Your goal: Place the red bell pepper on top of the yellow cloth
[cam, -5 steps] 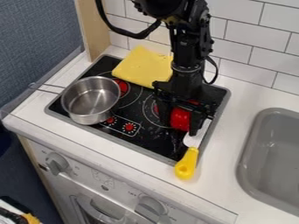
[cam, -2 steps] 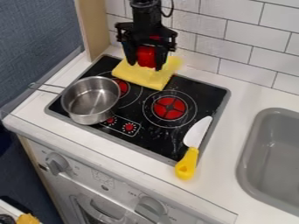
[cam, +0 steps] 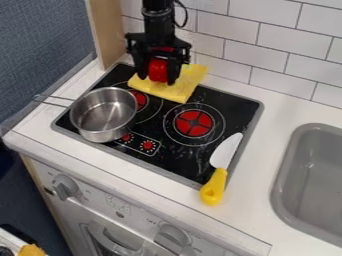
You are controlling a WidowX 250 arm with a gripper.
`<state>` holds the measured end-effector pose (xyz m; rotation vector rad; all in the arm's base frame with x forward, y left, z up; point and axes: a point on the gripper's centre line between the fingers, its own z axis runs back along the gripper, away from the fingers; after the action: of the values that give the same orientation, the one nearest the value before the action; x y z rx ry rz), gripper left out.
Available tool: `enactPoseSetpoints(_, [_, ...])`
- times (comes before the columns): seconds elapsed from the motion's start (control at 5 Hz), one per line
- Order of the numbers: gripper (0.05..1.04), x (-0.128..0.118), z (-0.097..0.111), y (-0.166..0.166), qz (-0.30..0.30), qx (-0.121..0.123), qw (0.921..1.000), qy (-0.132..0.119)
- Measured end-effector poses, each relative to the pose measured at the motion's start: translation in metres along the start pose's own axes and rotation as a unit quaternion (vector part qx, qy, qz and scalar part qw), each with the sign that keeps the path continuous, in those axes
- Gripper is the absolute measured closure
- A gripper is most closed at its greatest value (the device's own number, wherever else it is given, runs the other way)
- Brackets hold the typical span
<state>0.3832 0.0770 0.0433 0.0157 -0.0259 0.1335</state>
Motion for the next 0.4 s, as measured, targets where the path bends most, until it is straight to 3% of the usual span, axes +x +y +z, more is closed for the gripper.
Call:
enactPoseSetpoints(0.2, [0.073, 0.0012, -0.0038, 0.0011, -0.006, 0.003, 1.0, 0.005])
enactPoseSetpoints(0.4, [0.077, -0.0001, -0.0049, 0.0015, -0.01, 0.004, 0.9999, 0.006])
